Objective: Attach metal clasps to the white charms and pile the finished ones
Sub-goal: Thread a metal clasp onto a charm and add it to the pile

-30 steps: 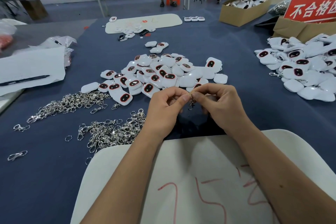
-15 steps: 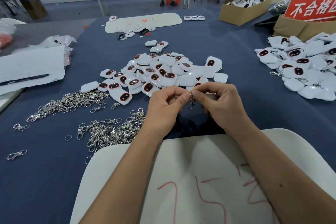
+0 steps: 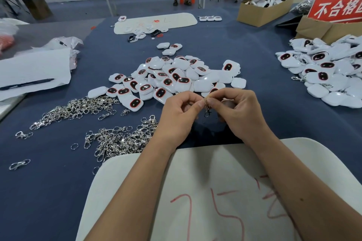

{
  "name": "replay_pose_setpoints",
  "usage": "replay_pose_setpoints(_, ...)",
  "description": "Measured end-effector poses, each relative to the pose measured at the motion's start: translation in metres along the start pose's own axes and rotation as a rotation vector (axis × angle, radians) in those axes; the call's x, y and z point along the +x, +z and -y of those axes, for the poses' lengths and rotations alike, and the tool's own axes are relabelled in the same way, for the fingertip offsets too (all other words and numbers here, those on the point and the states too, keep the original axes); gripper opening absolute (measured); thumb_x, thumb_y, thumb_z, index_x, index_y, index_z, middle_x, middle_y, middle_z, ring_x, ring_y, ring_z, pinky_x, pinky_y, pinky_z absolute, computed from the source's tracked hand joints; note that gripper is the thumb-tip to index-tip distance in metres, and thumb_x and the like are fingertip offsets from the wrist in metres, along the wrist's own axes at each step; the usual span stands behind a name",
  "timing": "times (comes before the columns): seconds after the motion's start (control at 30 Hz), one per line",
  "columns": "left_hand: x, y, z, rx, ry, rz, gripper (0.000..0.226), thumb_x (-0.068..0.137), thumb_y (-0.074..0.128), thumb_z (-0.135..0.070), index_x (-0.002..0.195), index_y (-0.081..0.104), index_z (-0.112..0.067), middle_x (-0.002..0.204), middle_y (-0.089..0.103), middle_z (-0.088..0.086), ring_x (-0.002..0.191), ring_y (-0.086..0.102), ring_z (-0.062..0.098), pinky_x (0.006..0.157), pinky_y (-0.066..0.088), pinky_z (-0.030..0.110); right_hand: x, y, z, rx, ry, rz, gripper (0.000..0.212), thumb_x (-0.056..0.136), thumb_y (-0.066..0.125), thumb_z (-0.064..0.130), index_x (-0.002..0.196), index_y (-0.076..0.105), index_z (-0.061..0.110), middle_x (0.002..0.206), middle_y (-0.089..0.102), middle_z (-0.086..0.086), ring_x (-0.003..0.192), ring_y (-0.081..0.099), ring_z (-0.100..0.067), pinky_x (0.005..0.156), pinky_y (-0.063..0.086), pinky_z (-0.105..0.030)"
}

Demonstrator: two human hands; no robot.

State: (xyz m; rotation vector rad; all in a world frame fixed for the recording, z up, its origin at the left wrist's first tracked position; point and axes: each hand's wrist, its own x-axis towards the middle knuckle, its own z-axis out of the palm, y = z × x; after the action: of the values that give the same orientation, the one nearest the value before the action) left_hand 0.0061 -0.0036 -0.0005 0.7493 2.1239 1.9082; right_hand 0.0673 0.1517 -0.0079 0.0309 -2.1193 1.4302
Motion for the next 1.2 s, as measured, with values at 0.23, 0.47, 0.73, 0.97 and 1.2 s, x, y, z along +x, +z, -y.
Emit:
replay_pose_setpoints(0.23,-0.001,0.001,0.001,0.065,0.050,-0.028,0.010,0.097,0.068,-0.012,0.087,0.070,-0.010,0.064,0.045,0.010,0.059,0.037,0.018,0.053,0.032,0.025,0.000,-0.001,0.001,0.051,0.014,0.032,0.019,0.095,0.071,0.000,0.088,0.077,0.017,0.065,0.068,0.024,0.057,0.061,0.003,0.063,0.045,-0.007)
replay_pose_setpoints(0.47,-0.006,0.006,-0.005,0.136,0.156,-0.117,0.008,0.095,0.065,-0.002,0.088,0.068,-0.003,0.076,0.067,0.015,0.060,0.044,0.009,0.058,0.038,0.015,0.002,-0.004,0.001,0.074,0.132,0.130,0.015,0.100,0.068,0.009,0.089,0.078,0.013,0.061,0.065,0.015,0.051,0.051,-0.009,0.051,0.043,-0.013)
replay_pose_setpoints(0.73,-0.004,0.006,-0.002,0.192,0.189,-0.156,0.011,0.093,0.067,-0.001,0.084,0.068,-0.008,0.065,0.057,-0.014,0.058,0.044,0.004,0.058,0.036,0.011,0.001,-0.003,-0.004,0.139,0.145,0.085,0.013,0.095,0.074,0.006,0.087,0.079,0.016,0.072,0.074,0.004,0.051,0.054,-0.003,0.052,0.044,-0.015)
replay_pose_setpoints(0.97,-0.002,0.003,0.004,0.316,0.241,-0.136,0.010,0.094,0.065,-0.002,0.087,0.069,-0.008,0.081,0.064,-0.002,0.072,0.058,0.017,0.069,0.046,0.025,0.001,-0.001,-0.006,-0.006,0.030,0.076,0.011,0.091,0.075,-0.003,0.089,0.079,0.007,0.082,0.076,0.002,0.077,0.069,-0.011,0.077,0.053,-0.020)
replay_pose_setpoints(1.2,-0.003,0.005,0.006,0.413,0.289,-0.099,0.011,0.094,0.062,-0.002,0.087,0.067,-0.009,0.081,0.060,-0.003,0.075,0.057,0.018,0.072,0.046,0.032,-0.001,0.000,-0.004,-0.166,-0.052,0.073,0.013,0.090,0.075,-0.003,0.091,0.080,0.009,0.081,0.073,0.008,0.077,0.066,-0.007,0.074,0.048,-0.019)
